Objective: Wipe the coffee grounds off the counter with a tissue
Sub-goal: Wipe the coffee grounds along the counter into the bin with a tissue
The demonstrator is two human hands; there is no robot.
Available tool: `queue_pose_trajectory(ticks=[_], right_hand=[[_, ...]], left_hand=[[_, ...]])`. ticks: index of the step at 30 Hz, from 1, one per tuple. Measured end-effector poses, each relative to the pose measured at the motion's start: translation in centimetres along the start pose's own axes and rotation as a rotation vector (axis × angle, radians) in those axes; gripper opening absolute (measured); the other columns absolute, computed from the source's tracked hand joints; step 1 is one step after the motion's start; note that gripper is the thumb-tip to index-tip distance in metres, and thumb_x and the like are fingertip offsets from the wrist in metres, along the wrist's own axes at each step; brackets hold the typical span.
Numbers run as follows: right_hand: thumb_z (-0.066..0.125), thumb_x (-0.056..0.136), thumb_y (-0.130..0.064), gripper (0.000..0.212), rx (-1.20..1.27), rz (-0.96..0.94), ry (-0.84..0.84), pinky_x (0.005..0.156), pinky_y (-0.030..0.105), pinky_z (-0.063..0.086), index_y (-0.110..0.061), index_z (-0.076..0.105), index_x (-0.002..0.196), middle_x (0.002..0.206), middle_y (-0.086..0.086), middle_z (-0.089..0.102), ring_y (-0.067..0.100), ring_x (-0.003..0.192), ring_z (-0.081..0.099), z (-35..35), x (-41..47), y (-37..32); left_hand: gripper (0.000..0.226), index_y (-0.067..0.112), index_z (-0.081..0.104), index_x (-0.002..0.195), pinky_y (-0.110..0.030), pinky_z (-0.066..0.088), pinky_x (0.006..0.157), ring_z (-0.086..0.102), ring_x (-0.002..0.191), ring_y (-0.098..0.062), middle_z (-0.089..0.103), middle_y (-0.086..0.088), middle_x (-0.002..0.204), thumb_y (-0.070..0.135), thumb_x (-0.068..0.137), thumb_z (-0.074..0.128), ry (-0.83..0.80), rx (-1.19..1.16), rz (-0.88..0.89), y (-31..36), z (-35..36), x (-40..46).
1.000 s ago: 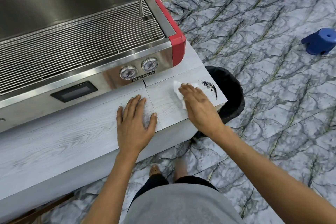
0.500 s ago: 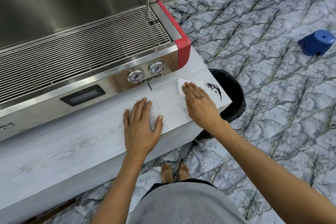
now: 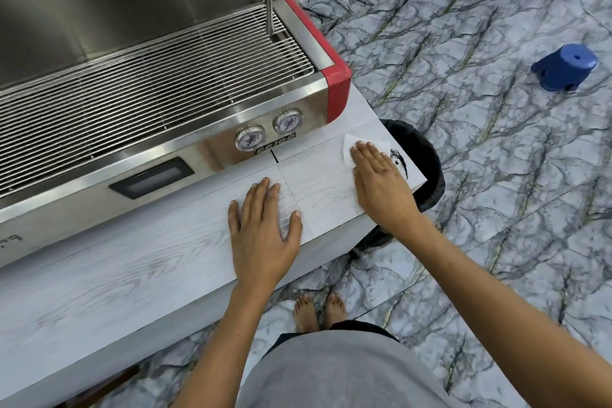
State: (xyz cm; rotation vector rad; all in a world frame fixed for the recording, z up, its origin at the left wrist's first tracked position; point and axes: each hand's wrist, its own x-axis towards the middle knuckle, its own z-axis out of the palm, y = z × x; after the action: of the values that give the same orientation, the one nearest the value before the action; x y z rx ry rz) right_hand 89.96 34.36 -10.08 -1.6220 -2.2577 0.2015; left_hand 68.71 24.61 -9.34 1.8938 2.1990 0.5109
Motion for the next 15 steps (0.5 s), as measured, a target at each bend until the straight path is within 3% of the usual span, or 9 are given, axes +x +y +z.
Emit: queue_pose_trajectory(ticks=[15], right_hand=[[0.028,0.101,-0.022,0.048,-0.002,0.070,-0.023,0.115,0.050,0.028,0.000,0.044,0.140,0.147,0.017,0.042,0.029,0.140,0.033,-1.3,-1.3,1.8]], left_hand=[[0.064,0.018,0.038,0.150,-0.047,0.007,0.124,0.021,0.150,-0.015,0.029,0.002,0.162,0.052,0.096,0.036,-0.015,0.000,0.012,-0.2,-0.1,0.0]])
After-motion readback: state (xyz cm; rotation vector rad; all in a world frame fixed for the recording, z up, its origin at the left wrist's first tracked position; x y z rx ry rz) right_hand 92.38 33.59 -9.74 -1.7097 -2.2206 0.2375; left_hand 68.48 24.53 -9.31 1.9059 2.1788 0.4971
